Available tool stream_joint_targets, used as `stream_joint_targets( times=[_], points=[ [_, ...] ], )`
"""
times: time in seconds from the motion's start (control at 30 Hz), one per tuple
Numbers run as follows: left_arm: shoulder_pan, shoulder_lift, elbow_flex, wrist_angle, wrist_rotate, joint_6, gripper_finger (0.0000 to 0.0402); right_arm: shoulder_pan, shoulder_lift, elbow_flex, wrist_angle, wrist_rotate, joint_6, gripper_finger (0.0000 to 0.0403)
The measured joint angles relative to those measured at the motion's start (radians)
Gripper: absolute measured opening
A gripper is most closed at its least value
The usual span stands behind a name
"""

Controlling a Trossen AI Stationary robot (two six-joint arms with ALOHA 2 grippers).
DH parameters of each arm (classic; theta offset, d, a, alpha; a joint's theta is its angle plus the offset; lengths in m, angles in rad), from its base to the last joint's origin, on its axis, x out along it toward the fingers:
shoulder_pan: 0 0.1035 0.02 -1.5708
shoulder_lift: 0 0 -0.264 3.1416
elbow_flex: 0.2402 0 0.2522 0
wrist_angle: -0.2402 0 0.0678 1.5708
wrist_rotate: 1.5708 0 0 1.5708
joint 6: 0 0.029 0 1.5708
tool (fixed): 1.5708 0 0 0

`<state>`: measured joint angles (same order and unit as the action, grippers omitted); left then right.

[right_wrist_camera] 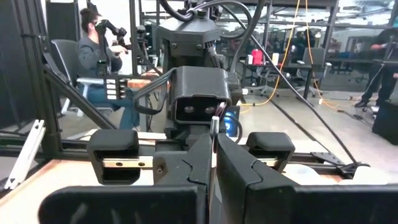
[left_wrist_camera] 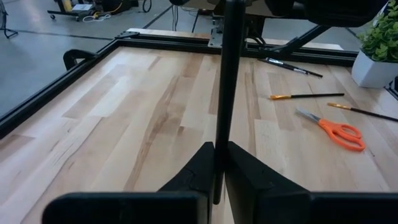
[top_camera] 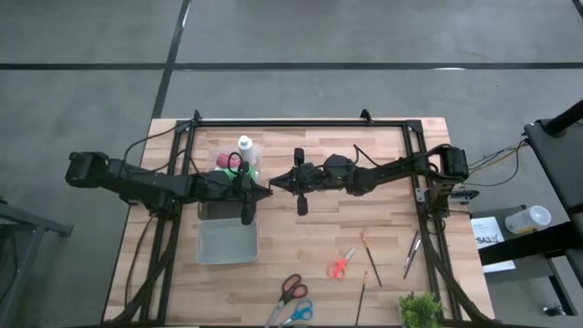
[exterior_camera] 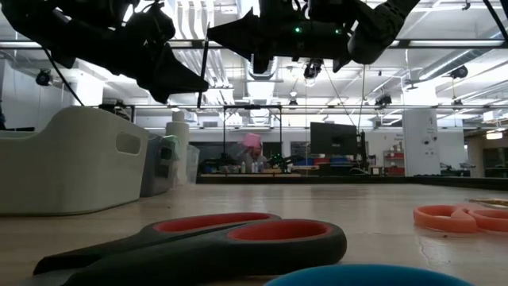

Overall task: Pick & Place Paint Supplies
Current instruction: Put the left silver makeup brush into the black bin

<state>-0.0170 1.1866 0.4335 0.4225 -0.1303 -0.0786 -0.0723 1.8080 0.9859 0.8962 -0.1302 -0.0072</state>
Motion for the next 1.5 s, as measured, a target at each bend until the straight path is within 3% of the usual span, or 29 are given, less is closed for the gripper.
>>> stream_joint_targets(
  times=[0.87,1.13,1.5],
  points=[
    [0.000,0.000,0.000,0.003,0.003,0.000,0.0033,0.002,0.000,0.000,0.003,-0.003,-0.005,0.0013],
    [0.000,0.000,0.000,0.002,0.003,0.000,0.0033,0.002,0.000,0.000,-0.004,-0.002,0.117,0.0013],
    [0.000,0.000,0.000,0.003,0.000,0.000,0.0033,0.002,0.000,0.000,-0.002,0.000,0.113,0.0013]
  ],
)
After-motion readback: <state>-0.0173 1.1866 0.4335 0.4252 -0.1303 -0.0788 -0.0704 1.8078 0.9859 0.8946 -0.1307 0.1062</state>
